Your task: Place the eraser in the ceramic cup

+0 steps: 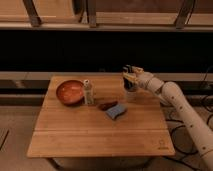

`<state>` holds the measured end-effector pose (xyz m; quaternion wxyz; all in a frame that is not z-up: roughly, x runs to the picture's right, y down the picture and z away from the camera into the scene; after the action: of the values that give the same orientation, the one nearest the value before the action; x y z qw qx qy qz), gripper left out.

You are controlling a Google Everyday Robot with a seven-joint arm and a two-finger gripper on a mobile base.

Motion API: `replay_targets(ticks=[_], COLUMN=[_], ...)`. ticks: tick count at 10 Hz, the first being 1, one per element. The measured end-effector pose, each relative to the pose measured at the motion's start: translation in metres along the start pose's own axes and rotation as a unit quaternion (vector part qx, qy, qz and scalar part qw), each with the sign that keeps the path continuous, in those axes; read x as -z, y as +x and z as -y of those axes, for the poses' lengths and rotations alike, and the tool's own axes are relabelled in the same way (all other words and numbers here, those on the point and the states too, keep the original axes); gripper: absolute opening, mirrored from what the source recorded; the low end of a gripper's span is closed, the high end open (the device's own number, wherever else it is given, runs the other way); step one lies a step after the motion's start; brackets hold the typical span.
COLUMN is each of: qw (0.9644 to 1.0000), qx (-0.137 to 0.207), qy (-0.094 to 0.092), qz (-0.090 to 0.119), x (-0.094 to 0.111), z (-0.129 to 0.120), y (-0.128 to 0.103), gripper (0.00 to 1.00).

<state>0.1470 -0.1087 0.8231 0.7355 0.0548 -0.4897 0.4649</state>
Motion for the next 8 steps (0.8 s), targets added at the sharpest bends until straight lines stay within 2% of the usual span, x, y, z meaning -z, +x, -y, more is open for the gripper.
replay_targets(ticks=[6,8], qw=[1.0,1.0], qx=[0.0,0.0], qy=[0.0,0.0], qz=[0.0,0.0], x=[0.0001,0.0001], z=[0.0001,0.0001], y=[-0.0001,0.0], gripper=[0.69,0.8])
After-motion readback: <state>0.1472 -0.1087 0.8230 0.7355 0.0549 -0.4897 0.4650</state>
